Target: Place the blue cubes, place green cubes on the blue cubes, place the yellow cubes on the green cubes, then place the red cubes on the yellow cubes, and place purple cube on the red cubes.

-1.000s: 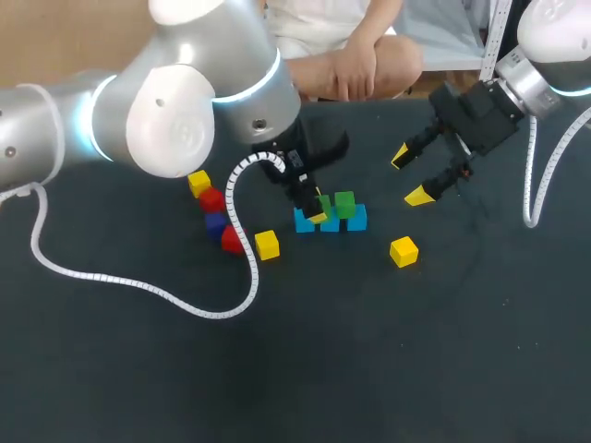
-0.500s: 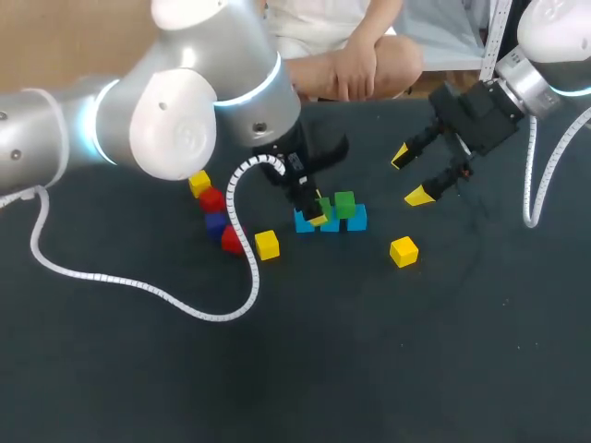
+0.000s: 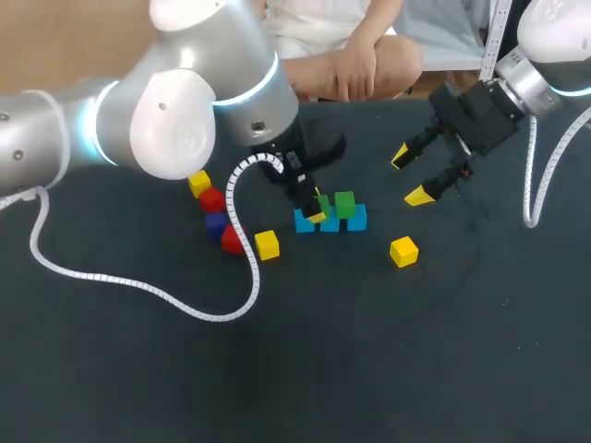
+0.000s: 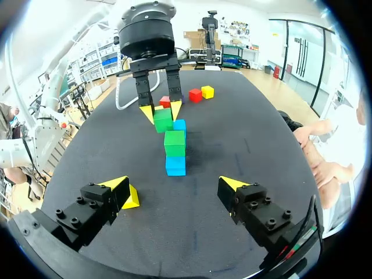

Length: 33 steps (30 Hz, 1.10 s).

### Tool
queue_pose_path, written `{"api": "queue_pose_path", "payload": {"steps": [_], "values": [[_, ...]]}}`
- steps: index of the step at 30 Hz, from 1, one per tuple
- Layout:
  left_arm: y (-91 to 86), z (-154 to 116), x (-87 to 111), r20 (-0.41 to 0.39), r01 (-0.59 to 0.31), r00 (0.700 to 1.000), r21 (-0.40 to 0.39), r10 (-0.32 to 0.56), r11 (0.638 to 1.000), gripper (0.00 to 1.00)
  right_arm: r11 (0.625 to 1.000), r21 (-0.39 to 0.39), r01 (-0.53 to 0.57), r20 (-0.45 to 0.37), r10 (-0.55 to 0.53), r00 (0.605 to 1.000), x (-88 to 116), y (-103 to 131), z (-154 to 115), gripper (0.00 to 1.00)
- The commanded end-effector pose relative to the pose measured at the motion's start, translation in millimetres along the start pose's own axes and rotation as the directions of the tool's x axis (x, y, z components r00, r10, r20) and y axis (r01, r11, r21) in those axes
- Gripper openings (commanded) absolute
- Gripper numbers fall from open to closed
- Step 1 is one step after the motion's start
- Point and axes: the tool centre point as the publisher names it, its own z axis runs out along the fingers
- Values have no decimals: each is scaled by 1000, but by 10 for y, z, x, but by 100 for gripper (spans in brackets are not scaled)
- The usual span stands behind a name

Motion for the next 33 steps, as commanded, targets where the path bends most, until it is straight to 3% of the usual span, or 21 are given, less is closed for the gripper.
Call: {"api": "queue_pose_path", "payload": {"steps": [1,33], "values": [[55,31,-21,2,-6,1000,10,6,1000,0,1000,3,0,0,0,1000,-1,10,-1,100],[105,50,-56,-7,-23,1000,18,23,1000,0,1000,3,0,0,0,1000,-1,10,-1,100]]}}
